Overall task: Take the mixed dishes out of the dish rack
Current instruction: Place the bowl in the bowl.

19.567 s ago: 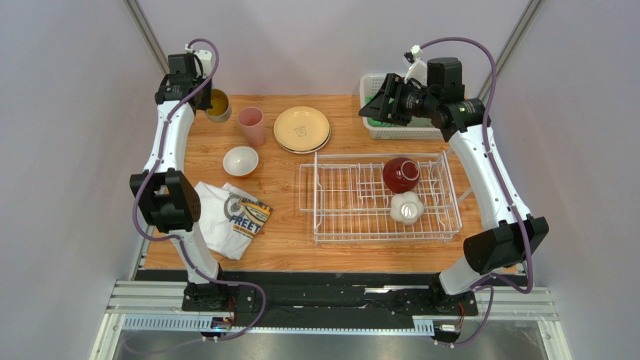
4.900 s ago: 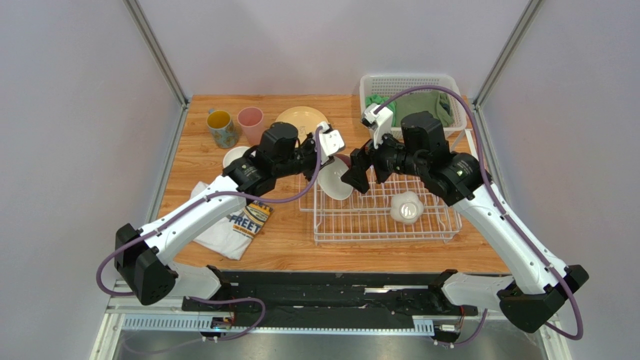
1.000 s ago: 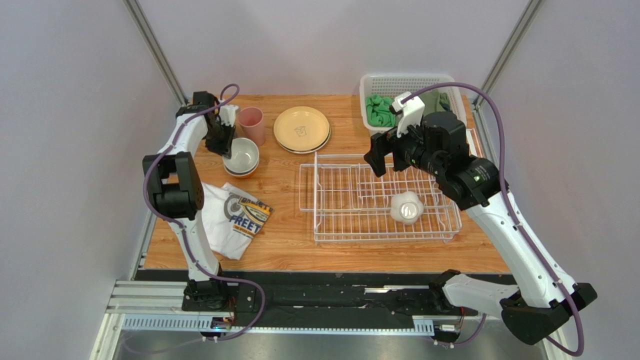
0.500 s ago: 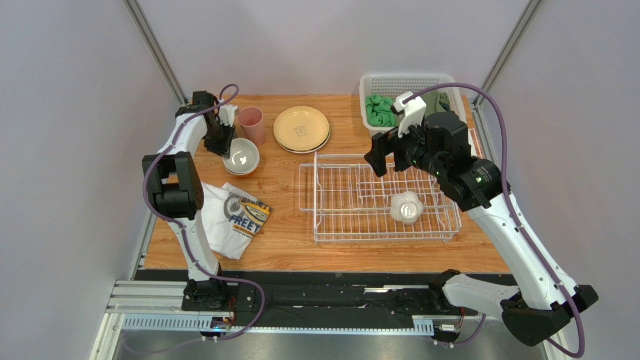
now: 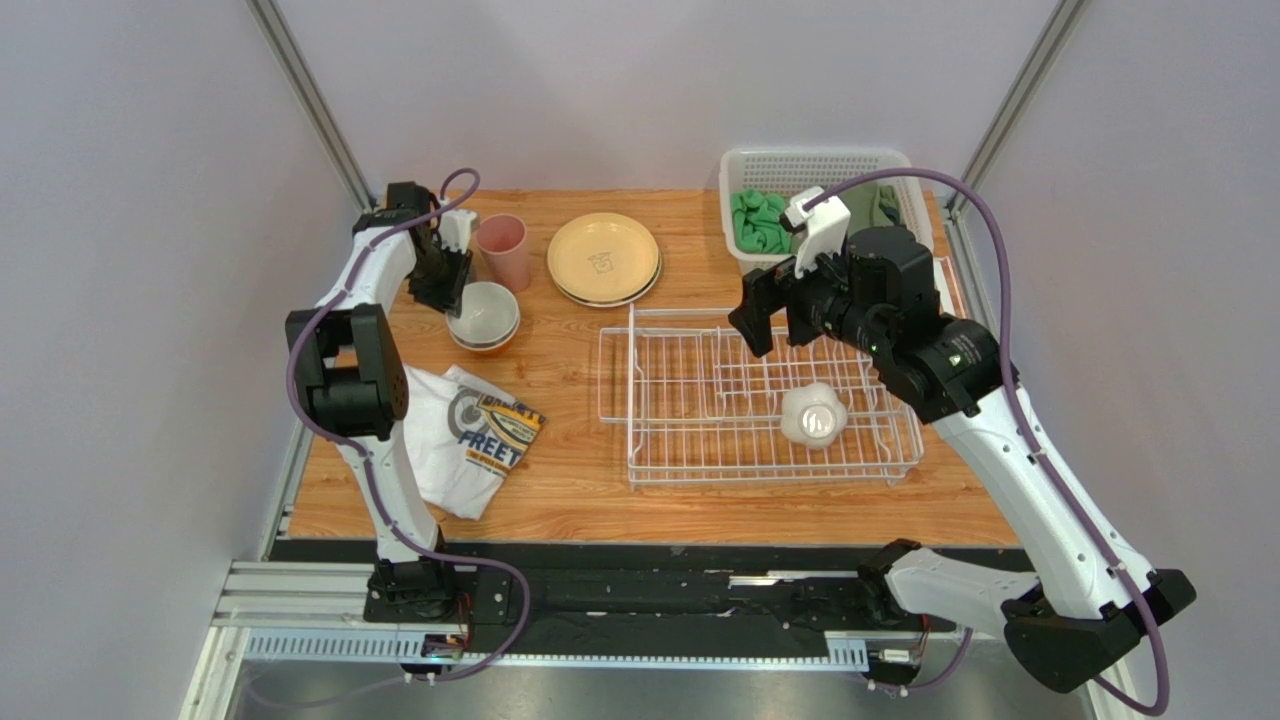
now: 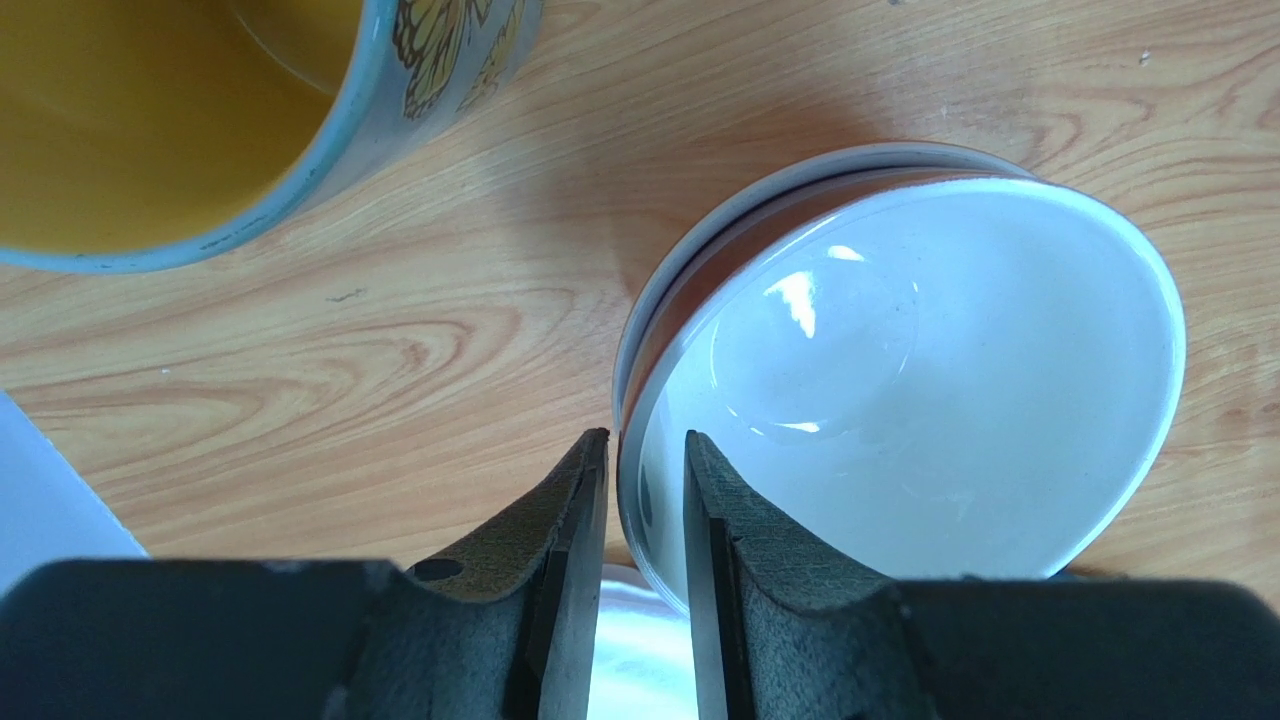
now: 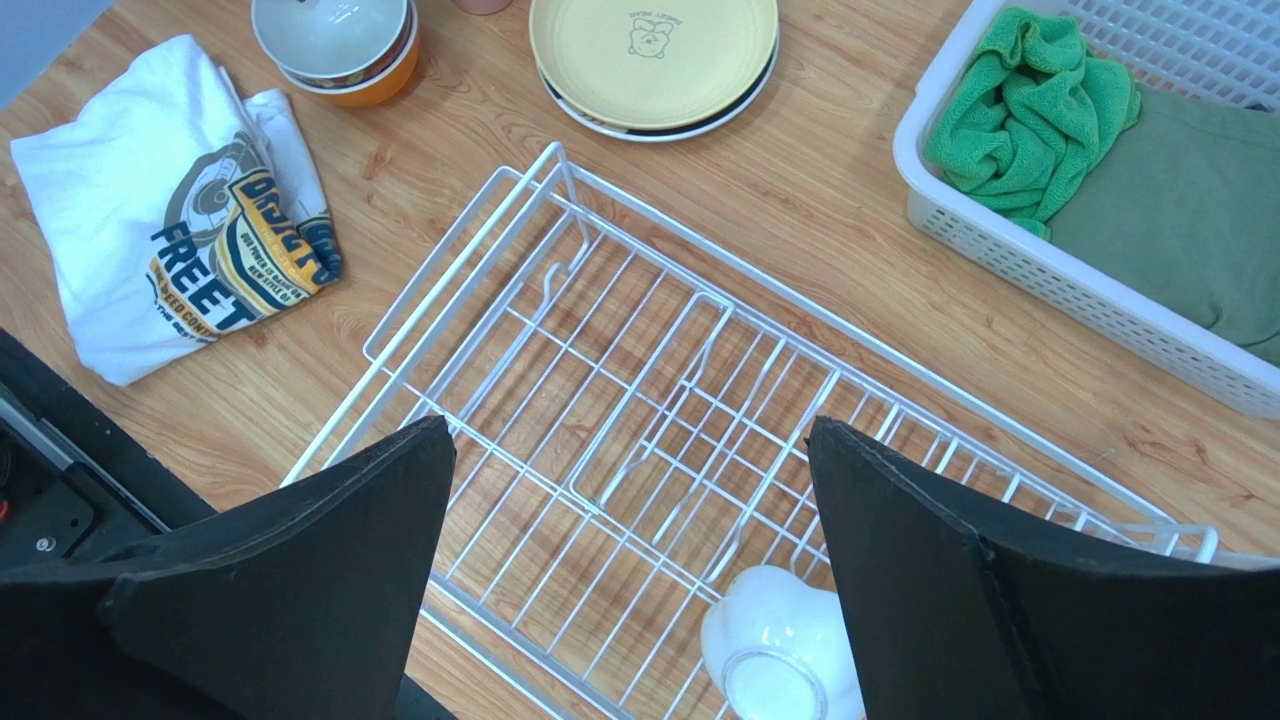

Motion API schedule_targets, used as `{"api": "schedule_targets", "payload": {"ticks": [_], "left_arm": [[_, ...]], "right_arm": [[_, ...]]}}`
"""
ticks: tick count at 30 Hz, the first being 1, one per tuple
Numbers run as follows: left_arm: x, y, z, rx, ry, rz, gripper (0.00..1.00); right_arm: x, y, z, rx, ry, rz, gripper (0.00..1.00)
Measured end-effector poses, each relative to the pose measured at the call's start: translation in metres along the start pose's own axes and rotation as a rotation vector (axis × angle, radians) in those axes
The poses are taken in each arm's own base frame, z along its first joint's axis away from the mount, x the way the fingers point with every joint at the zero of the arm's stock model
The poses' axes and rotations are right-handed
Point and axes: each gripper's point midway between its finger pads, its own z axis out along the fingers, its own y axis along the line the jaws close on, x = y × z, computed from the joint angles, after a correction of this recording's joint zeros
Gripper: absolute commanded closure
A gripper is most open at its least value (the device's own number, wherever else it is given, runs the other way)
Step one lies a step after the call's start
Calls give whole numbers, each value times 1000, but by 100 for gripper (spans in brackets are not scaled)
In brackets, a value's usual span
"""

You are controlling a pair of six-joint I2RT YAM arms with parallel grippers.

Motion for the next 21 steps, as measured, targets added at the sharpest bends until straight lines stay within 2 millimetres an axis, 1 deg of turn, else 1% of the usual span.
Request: {"api": "schedule_targets", "payload": {"ticks": [5, 10, 12, 14, 15, 18, 21], "left_arm": [[0, 2, 0, -10, 3, 4, 66], [-1, 3, -3, -18, -2, 7, 56], [-3, 2, -8, -20, -13, 10, 54], [-8, 2, -17, -26, -36, 13, 52], [-10, 2, -21, -27, -47, 15, 50], [-19, -1, -39, -30, -96, 22, 45], [-27, -4, -58, -29, -147, 30, 43]], "right_arm": [[1, 0, 0, -2, 3, 0, 7], [3, -4, 0, 19, 10, -8, 7], [7, -7, 0, 33, 25, -15, 7], [14, -12, 2, 59, 46, -28, 7], [19, -15, 3, 75, 59, -35, 7], [47, -26, 9, 121, 137, -58, 6], [79, -34, 11, 156, 235, -86, 4]]}}
